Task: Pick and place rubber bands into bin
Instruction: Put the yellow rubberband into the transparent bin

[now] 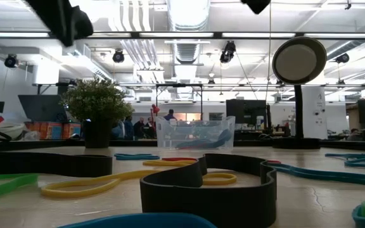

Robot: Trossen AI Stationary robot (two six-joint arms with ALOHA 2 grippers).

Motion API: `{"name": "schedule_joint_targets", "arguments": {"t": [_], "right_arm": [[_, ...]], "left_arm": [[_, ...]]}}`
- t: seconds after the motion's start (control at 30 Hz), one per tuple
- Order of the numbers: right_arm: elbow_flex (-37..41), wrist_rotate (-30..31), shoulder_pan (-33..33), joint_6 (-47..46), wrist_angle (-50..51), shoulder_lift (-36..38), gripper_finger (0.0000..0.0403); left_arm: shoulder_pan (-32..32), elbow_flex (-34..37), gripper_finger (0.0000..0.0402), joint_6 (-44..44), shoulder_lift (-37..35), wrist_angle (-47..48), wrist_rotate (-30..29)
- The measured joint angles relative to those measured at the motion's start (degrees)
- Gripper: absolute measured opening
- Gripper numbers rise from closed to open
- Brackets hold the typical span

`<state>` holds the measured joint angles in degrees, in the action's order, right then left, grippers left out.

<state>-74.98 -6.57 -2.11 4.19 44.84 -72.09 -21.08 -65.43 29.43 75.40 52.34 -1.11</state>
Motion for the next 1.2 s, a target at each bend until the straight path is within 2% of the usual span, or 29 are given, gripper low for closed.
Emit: {"name": "schedule_joint_targets", "arguments": {"t": [0.1, 0.3, 0.47, 0.6, 0.83, 1.2], "right_arm": [[0.0, 0.0, -1.9, -1.2, 0.0, 0.5, 0.0081], [0.1, 0.1, -4.7, -3.1, 0.0, 0.1, 0.0072], [0.2, 0.1, -5.9, -3.9, 0.0, -0.1, 0.0068], [0.2, 0.2, -5.9, -5.4, 0.0, 0.0, 0.0070], [0.2, 0.2, -5.9, -5.6, 0.0, 0.0, 0.0071], [0.3, 0.4, -5.9, -4.5, 0.0, 0.0, 0.0065]], "left_arm": [[-0.6, 2.4, 0.0077, 0.4, 1.1, 1.0, -0.4], [-0.9, 9.6, 0.0077, 8.3, 1.9, 0.6, -0.5], [-0.9, 14.8, 0.0077, 12.3, 1.9, -6.1, -0.7], [-1.0, 18.2, 0.0077, 12.4, 2.2, -12.9, -1.2], [-1.2, 22.9, 0.0077, 10.5, 2.3, -19.6, -5.0], [-1.2, 27.1, 0.0077, 10.7, 2.7, -24.6, -5.4]]}}
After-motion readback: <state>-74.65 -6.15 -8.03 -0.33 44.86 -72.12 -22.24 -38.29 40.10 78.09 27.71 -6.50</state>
